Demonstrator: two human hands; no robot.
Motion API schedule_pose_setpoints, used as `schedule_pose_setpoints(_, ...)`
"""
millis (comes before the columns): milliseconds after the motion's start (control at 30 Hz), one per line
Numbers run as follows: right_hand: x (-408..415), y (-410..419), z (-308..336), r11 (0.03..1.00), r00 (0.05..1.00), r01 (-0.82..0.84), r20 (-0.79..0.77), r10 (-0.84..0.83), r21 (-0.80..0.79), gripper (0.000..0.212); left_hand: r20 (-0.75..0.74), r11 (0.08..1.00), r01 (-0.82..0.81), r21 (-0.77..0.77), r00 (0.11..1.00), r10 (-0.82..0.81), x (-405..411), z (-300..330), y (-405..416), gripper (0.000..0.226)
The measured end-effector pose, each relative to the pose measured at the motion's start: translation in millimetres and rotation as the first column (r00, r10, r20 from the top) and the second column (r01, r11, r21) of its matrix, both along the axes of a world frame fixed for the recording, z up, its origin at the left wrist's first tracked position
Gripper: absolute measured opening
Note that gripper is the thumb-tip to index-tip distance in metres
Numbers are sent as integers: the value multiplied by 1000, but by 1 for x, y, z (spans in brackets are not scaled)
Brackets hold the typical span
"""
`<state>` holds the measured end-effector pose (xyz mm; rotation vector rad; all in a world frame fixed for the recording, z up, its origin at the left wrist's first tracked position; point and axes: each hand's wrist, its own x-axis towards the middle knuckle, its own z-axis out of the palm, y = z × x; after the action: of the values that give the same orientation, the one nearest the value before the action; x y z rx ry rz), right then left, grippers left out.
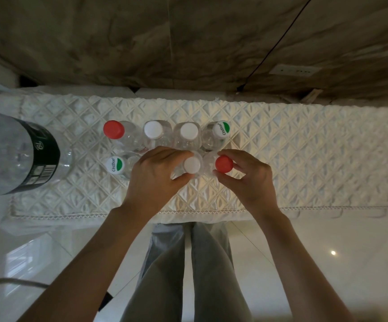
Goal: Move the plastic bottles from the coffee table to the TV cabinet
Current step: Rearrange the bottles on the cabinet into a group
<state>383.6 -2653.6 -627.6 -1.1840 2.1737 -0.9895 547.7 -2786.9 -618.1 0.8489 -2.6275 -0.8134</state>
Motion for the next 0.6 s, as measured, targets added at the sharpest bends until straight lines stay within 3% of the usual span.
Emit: schedule_pose_setpoints(600,-1,0,4,1000,998,2,57,-3,20,40,7,1000,20,1,1000,-20,1,0,-1,37)
